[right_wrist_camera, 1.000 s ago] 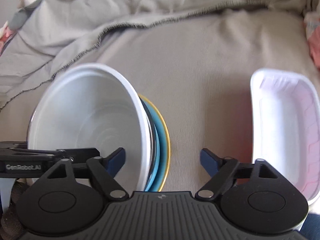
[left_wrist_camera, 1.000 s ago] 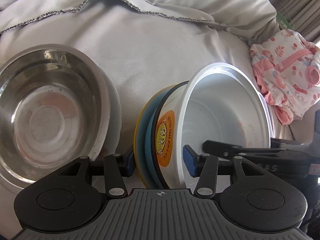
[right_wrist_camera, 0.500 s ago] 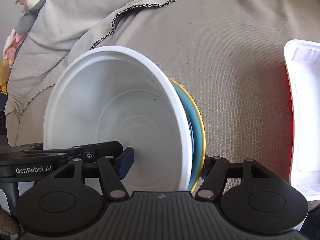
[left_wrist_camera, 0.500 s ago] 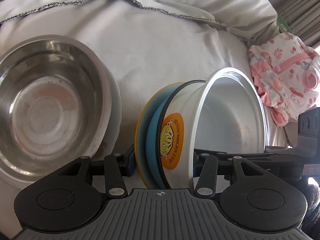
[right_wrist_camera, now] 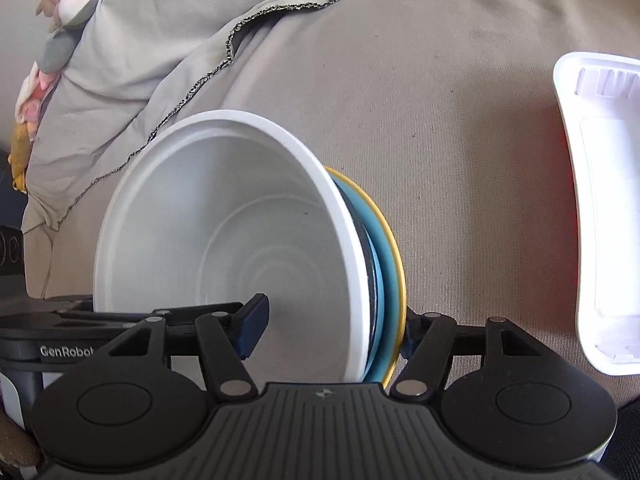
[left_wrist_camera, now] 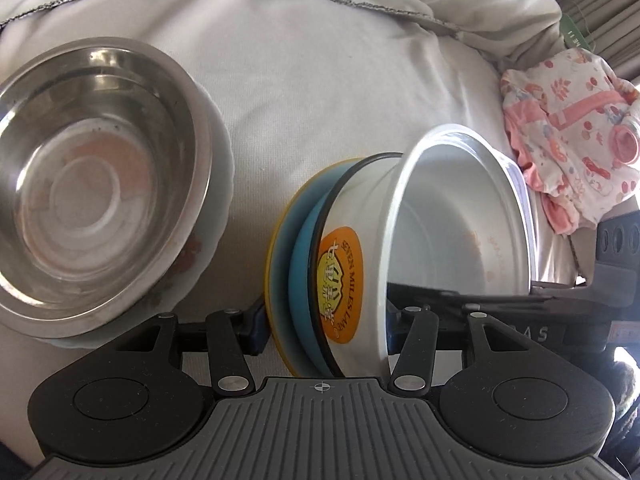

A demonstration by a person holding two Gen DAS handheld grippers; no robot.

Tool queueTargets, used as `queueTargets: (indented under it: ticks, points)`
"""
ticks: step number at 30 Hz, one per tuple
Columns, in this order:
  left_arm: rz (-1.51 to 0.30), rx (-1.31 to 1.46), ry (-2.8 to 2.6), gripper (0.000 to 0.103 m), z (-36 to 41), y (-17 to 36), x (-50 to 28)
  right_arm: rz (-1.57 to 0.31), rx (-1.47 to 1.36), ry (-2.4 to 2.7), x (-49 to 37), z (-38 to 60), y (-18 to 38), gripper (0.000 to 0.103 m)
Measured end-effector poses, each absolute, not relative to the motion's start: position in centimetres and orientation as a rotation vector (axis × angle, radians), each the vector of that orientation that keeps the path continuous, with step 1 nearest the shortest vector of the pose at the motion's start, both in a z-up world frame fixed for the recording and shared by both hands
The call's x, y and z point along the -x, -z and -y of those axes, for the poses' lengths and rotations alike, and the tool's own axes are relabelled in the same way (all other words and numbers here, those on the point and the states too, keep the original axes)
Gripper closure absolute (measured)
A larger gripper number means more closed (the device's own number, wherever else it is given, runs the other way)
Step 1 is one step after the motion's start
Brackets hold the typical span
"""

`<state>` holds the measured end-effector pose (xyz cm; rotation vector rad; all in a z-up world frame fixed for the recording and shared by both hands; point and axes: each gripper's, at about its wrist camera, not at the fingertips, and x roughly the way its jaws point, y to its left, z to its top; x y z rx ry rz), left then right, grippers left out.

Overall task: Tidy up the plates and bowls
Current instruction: 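Carry the bowl stack with both grippers toward the floral plate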

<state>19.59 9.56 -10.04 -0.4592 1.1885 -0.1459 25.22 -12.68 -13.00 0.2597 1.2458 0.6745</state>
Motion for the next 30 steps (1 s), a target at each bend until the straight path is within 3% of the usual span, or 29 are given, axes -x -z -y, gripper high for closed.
queueTargets:
  ticks: [24, 30]
  points:
    - [-1.173, 0.468, 0.144, 0.048, -9.5, 10.0, -19.5, -1.275, -0.262, -0.660, -25.0, 13.0, 12.7, 0.042]
    - [-1.041, 0.481, 0.190, 0.048, -10.9, 5.8, -18.7, -1.192, -0.206, -0.646, -24.6, 12.4, 8.0, 0.042]
